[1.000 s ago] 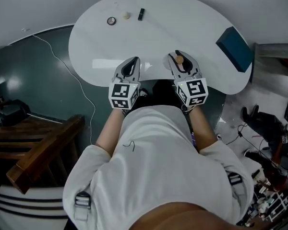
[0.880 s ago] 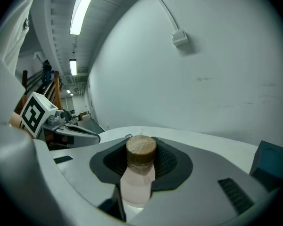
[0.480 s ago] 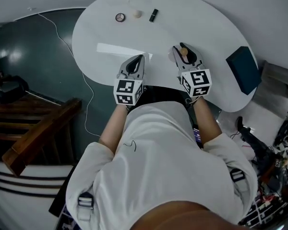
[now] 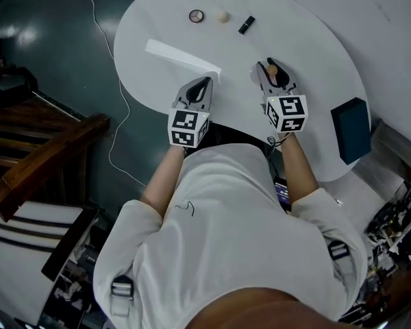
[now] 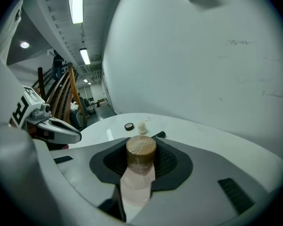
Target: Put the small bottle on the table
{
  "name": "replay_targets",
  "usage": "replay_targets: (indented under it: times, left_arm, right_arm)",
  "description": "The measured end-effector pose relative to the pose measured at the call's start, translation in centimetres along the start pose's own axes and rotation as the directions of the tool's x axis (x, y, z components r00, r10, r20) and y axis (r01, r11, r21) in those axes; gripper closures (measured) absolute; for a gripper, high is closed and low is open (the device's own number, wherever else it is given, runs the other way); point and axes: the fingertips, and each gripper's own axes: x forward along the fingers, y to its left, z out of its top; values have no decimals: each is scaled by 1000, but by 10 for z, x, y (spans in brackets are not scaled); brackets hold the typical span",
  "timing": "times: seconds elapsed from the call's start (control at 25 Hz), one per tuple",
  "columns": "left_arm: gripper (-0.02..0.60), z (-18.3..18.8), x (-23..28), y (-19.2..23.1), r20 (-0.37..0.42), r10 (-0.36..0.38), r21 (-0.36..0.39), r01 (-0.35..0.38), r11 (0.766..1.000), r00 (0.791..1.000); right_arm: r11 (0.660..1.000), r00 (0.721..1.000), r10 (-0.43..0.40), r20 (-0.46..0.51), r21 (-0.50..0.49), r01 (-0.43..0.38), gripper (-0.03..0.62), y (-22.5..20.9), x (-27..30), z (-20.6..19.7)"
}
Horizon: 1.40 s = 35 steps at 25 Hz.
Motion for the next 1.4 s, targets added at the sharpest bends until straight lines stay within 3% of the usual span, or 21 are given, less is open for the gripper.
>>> replay_targets:
  times: [0.2, 0.48, 1.4]
  left_arm:
    - [569, -8, -3, 17, -6, 72, -51, -72, 996, 997]
    - [569, -15, -8, 26, -16, 117, -88, -118, 989, 993]
    - [569, -34, -21, 16, -32, 142, -111, -145, 983, 989]
  right_arm:
    - [998, 998, 46, -41, -30, -47, 480, -3, 23, -6]
    - [995, 995, 75, -68, -54, -79, 480, -1, 41, -9]
    - [992, 988, 86, -125, -78, -97, 479, 6, 48, -37]
